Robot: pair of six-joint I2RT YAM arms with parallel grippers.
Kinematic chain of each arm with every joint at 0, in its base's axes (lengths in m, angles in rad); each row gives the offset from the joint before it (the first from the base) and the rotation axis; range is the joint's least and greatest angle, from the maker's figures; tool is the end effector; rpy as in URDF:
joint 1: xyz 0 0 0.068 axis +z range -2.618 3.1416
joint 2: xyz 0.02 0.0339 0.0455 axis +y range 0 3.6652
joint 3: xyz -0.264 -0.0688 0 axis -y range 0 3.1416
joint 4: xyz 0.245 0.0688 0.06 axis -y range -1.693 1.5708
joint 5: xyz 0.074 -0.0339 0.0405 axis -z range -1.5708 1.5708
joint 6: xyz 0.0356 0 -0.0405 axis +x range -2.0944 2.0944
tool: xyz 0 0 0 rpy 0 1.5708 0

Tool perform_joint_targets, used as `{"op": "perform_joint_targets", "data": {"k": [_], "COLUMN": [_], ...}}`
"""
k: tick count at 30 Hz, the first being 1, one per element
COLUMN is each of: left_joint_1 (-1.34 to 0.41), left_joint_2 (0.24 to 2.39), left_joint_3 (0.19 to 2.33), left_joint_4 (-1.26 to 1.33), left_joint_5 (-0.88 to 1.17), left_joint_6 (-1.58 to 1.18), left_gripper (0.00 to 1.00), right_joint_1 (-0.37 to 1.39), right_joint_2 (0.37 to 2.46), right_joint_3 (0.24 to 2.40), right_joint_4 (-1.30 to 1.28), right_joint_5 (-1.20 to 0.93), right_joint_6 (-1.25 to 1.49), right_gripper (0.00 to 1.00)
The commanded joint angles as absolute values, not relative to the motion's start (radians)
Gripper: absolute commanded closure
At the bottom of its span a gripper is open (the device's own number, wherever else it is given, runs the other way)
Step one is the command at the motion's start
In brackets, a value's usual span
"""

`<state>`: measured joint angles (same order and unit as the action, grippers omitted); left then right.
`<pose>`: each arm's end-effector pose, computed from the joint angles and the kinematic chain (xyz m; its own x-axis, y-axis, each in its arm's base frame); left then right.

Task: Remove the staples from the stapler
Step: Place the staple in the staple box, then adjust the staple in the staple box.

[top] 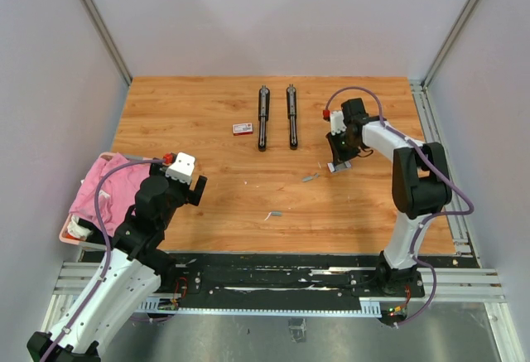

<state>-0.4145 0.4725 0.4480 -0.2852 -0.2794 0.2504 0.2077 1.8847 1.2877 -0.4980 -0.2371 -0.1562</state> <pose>0.1270 -0.0451 0.2546 -0.2339 0.3631 -0.9019 0.2112 0.9245 0.3174 0.3776 0.0881 0.1799 -0.8117 -0.3256 -0.4849 -0.4373 0.8891 0.1350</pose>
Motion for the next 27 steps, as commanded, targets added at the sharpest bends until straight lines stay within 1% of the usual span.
{"op": "perform_joint_targets", "data": {"k": [1, 3, 5, 8, 11, 14, 23, 27], "left_joint_1": [-0.409, -0.409, -0.409, -0.409, -0.409, -0.409, -0.409, -0.410], "left_joint_2": [0.469, 0.469, 0.468, 0.468, 0.468, 0.466, 0.467, 0.466], "left_joint_3": [0.440, 0.441, 0.442, 0.442, 0.442, 0.443, 0.440, 0.440], "left_joint_4": [-0.248, -0.249, -0.250, -0.249, -0.250, -0.250, -0.248, -0.249], "left_joint_5": [-0.291, -0.291, -0.292, -0.293, -0.294, -0.295, -0.296, -0.296], "left_joint_6": [0.259, 0.259, 0.259, 0.259, 0.259, 0.259, 0.260, 0.260], "left_gripper": [0.02, 0.02, 0.02, 0.02, 0.02, 0.02, 0.02, 0.02], "right_joint_1": [0.214, 0.214, 0.214, 0.214, 0.214, 0.215, 0.235, 0.240], "right_joint_2": [1.826, 1.812, 1.801, 1.790, 1.792, 1.807, 1.851, 1.873], "right_joint_3": [1.322, 1.321, 1.320, 1.310, 1.296, 1.291, 1.286, 1.284], "right_joint_4": [-0.526, -0.526, -0.525, -0.517, -0.502, -0.497, -0.497, -0.497], "right_joint_5": [-0.216, -0.215, -0.218, -0.238, -0.270, -0.293, -0.275, -0.263], "right_joint_6": [-0.151, -0.149, -0.148, -0.138, -0.125, -0.114, -0.122, -0.127], "right_gripper": [0.85, 0.82, 0.77, 0.64, 0.48, 0.39, 0.37, 0.40]}}
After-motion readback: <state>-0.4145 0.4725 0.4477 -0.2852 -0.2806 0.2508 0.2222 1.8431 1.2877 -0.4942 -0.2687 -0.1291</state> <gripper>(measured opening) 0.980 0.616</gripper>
